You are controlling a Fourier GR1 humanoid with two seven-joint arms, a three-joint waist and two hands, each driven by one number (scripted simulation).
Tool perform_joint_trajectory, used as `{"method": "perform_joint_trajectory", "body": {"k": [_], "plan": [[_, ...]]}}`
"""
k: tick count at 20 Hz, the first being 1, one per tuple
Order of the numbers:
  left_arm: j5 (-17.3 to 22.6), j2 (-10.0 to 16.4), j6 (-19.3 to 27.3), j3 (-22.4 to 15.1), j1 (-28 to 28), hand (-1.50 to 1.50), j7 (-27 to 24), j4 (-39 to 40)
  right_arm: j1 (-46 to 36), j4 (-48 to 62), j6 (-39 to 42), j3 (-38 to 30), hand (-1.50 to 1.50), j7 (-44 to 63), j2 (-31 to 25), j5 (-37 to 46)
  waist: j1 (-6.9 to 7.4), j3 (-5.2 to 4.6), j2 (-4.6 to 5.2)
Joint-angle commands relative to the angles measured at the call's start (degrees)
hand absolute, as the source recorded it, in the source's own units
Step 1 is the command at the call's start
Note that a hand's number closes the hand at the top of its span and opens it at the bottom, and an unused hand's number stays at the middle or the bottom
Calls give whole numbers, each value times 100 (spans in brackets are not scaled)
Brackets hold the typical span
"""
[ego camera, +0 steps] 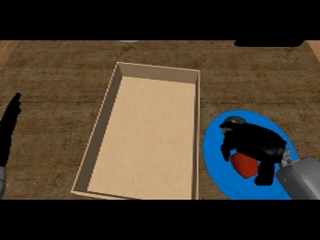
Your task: Pick the bell pepper from the plate and place it in the cardboard box
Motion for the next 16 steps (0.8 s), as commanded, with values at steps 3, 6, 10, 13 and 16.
{"method": "perform_joint_trajectory", "body": {"k": [3, 6, 10, 13, 16], "plan": [[-83, -37, -118, 93, -4, 0, 9, 1, -23, 564, -958, -266, 150, -212, 388, 417, 1, 39, 47], [-299, -216, 111, -13, 19, 0, 174, -186, -267, 766, -1201, -615, 150, -440, 378, 376, 15, 40, 48], [-83, -90, -155, 135, -390, 0, 158, 118, -1440, 2326, -1284, -1457, 150, -936, 235, -5, 108, 45, 100], [-133, -49, -205, 116, 31, 0, 145, -250, -1869, 2919, -1729, -1749, 150, -924, 377, 41, 145, 46, 80], [-234, -208, -95, 82, -196, 0, 85, 80, -2379, 2830, -1586, -2027, 150, -999, 199, -109, 57, 39, 66]]}}
